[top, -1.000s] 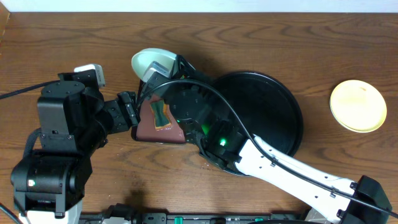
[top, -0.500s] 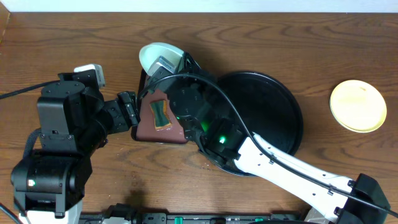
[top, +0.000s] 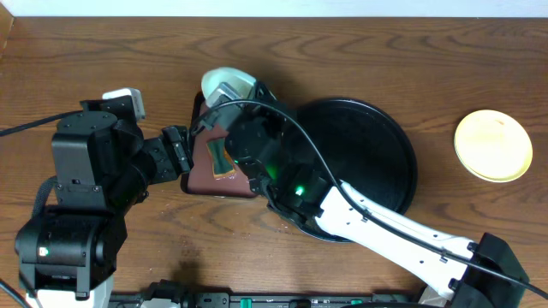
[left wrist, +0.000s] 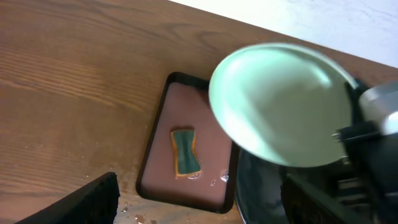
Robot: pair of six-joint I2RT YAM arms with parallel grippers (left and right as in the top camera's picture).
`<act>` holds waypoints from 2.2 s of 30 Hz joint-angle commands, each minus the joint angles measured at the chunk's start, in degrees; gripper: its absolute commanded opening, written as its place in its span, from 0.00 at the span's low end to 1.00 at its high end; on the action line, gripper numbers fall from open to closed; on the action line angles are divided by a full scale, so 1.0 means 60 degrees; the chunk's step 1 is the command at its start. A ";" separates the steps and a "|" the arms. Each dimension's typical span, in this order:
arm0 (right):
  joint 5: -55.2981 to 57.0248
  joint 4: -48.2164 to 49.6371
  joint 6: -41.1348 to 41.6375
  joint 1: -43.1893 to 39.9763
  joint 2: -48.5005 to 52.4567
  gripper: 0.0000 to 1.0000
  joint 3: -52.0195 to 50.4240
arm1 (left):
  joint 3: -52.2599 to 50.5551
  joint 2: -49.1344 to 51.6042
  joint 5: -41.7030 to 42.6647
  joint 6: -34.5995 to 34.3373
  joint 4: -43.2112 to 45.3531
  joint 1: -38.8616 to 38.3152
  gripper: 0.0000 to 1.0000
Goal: Clean dirty plates on tray and stack at the side
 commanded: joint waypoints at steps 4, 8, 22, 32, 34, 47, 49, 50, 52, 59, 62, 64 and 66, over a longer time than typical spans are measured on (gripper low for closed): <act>0.0117 -0.1927 0.5220 -0.0463 -0.0229 0.01 0.0106 | 0.0164 0.0000 0.0058 -0.0015 0.0000 0.0044 0.84; -0.2889 -0.3428 0.7628 -0.1617 -0.0659 0.01 0.0117 | 0.0164 0.0000 0.0058 -0.0018 0.0000 0.0044 0.84; -1.1107 -0.6772 1.0455 -1.1213 -0.2473 0.01 0.0120 | 0.0164 0.0000 0.0058 -0.0015 0.0000 0.0044 0.84; -1.1038 -0.8160 1.0047 -1.5937 -0.0688 0.01 0.0062 | 0.0164 0.0000 0.0058 -0.0015 0.0000 0.0044 0.84; -1.1041 -0.8127 1.0047 -1.6331 -0.0280 0.01 0.0062 | 0.0164 0.0000 0.0058 -0.0015 0.0000 0.0044 0.84; -1.0258 -0.8098 0.9245 -1.6968 0.0772 0.42 0.0069 | 0.0164 0.0000 0.0058 -0.0015 0.0000 0.0044 0.84; -1.0357 -0.8029 0.9275 -1.6925 0.0401 0.46 0.0076 | 0.0164 0.0000 0.0058 -0.0015 0.0000 0.0044 0.84; -1.0382 -0.7981 0.9271 -1.6855 0.0113 0.47 0.0080 | 0.0164 0.0000 0.0058 -0.0015 0.0000 0.0047 0.84; -1.0539 -0.7912 0.9136 -1.6659 -0.0525 0.48 0.0084 | 0.0164 0.0000 0.0058 -0.0015 0.0000 0.0047 0.84; -1.2772 -0.7737 0.8313 -1.5107 -0.3158 0.53 0.0084 | 0.0164 0.0000 0.0058 -0.0015 0.0000 0.0044 0.84; -1.3118 -0.7810 0.7843 -1.3974 -0.4073 0.54 0.0084 | 0.0164 0.0000 0.0058 -0.0015 0.0000 0.0044 0.84; -1.3114 -0.7868 0.7537 -1.2972 -0.4630 0.56 0.0084 | 0.0164 0.0000 0.0058 -0.0015 0.0000 0.0044 0.84; -1.3111 -0.7894 0.7264 -1.1916 -0.5071 0.57 0.0084 | 0.0164 0.0000 0.0058 -0.0015 0.0000 0.0044 0.84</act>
